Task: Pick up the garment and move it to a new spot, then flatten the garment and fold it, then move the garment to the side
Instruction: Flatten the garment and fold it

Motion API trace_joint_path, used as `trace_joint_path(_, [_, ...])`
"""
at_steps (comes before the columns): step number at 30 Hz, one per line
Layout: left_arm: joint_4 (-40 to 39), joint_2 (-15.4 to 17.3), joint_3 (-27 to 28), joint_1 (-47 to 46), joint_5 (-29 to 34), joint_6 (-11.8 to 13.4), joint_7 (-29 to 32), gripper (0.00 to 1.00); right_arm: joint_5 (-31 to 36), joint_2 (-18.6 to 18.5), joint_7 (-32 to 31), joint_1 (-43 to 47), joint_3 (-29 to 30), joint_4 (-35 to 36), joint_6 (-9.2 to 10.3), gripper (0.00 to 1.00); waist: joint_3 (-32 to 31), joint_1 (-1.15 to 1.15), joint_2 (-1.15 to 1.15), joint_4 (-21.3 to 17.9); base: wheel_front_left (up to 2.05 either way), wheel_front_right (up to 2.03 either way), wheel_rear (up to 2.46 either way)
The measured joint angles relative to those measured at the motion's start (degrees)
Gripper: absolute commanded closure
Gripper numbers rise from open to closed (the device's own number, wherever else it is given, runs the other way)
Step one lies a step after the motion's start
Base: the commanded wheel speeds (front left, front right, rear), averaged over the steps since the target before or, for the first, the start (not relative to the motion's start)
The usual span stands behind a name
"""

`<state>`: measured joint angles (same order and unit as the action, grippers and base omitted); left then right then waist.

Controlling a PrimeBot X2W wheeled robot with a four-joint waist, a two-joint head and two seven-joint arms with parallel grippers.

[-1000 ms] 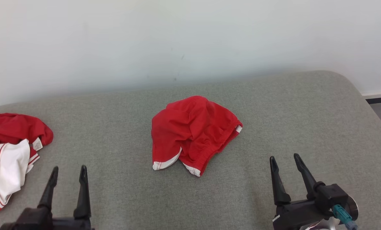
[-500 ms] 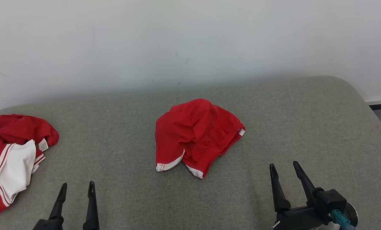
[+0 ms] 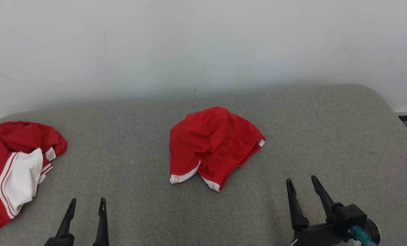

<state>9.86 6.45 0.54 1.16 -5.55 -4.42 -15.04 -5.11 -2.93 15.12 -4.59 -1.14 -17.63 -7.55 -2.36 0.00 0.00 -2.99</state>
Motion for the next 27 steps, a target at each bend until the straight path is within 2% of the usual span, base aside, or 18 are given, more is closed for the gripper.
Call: trace_joint_path(27, [0.59,-0.37,1.21,0.11,-0.32,0.3,0.0,0.0,-0.87,0.0,0.0,0.22,-0.3,-1.51,0.0,0.0,-0.27,0.0,0.0,0.81,0.0,0.0,0.0])
